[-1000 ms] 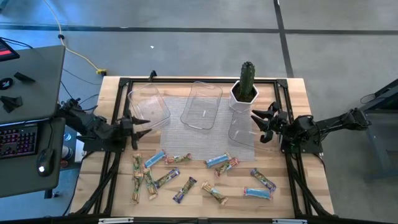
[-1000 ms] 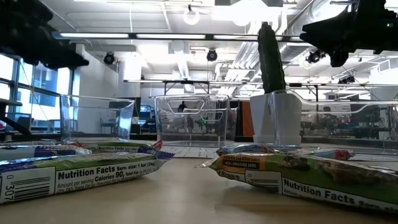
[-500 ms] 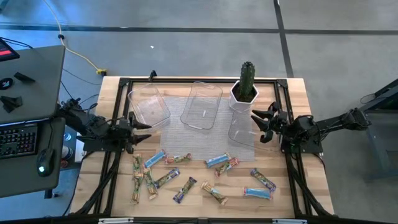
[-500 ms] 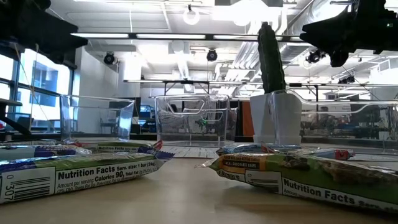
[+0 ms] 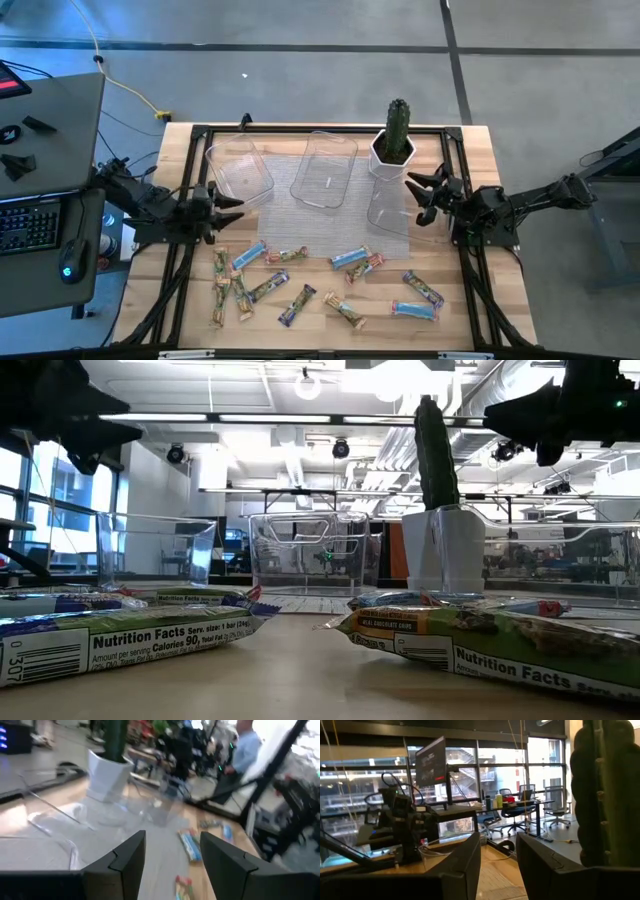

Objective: Pick and place Granola Bars by type
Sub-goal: Put the yellow granola bar into the right transparent bin

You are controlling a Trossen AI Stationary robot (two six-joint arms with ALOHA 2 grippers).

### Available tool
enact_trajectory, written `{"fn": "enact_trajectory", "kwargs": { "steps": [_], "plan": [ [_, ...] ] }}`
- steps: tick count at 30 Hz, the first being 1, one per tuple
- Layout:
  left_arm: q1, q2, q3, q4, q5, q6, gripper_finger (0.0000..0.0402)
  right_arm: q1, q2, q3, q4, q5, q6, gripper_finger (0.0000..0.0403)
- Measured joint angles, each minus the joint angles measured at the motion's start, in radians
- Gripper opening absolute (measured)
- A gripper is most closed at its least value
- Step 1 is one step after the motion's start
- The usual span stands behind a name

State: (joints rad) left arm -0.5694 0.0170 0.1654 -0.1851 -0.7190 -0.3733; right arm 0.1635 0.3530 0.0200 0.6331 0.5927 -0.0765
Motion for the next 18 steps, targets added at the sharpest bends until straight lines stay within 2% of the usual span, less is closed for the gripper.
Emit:
{"fn": "enact_trajectory", "kwargs": {
  "steps": [6,13,16,18],
  "plan": [
    [0.000,0.014,0.000,0.217,-0.009,0.030,0.0182,-0.002,0.001,-0.001,0.071,-0.067,-0.033,0.0108],
    [0.000,0.091,0.001,0.563,-0.059,0.218,0.0182,-0.002,0.001,-0.001,0.080,0.066,-0.087,0.0108],
    [0.000,0.169,0.051,0.611,-0.056,0.301,0.0182,-0.002,0.000,-0.001,0.132,0.083,-0.192,0.0108],
    [0.000,0.244,0.112,0.609,-0.053,0.325,0.0182,-0.002,0.000,-0.001,0.172,0.080,-0.207,0.0108]
  ]
}}
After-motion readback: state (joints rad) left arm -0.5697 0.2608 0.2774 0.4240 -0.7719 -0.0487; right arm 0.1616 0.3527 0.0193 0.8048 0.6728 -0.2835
